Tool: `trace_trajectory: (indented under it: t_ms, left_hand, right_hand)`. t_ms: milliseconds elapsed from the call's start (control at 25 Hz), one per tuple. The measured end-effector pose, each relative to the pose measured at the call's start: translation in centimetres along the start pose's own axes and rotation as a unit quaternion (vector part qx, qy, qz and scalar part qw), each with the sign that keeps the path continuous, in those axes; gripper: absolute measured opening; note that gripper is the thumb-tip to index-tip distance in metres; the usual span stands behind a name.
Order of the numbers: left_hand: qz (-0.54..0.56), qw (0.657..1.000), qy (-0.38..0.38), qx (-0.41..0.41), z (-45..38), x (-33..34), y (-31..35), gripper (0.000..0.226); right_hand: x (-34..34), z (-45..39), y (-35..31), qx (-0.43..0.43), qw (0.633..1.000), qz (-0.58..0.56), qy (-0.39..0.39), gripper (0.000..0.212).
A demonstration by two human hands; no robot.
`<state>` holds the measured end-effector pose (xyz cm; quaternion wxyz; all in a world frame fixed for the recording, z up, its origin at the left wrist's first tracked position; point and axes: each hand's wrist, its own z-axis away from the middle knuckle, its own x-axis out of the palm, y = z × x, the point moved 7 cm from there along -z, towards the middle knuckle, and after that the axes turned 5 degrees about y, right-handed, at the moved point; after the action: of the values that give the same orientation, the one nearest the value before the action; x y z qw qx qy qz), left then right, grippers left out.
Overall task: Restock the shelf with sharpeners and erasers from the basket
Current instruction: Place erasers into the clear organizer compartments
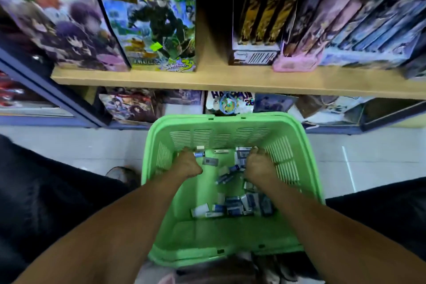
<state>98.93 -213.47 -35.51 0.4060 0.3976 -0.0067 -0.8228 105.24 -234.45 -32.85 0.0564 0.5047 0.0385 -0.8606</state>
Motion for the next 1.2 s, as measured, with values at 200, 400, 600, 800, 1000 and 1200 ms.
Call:
trace_trajectory:
  t_ms: [200, 400, 600, 800, 1000, 1200]
  left_hand:
    - [0.147, 0.988, -0.039, -0.01, -2.1, 3.4, -0.1, 0.091]
    - [0.134, 0.99, -0.031, 0.021, -3.1, 5.7, 1.0, 0.059]
    - [0.187, 0.981, 0.02, -0.046, -3.4, 6.4, 0.6, 0.05]
    - [0.305, 0.948, -0.05, -0.071, -3.7, 7.4, 2.1, 0.077]
    - [0.39, 0.911, -0.08, -0.106, -2.9, 8.4, 1.9, 0.108]
    - [0.482, 0.859, -0.098, -0.141, -2.4, 8.3, 2.7, 0.096]
  right_hand:
    - [2.6, -1.9, -0.4, 0.0, 1.0, 0.021, 0.013, 0.066]
    - [4.0, -3.1, -1.3, 0.039, 0.987, -0.159, -0.001, 0.05]
    - [2.7, -2.0, -0.6, 0.074, 0.977, -0.155, 0.13, 0.041]
    - [5.1, -3.3, 0.2, 0.086, 0.986, -0.139, 0.032, 0.076]
    - [6.5, -3.6, 0.4, 0.107, 0.96, -0.256, -0.032, 0.076]
    - [6.6, -4.2, -0.5, 0.111, 0.954, -0.27, -0.071, 0.079]
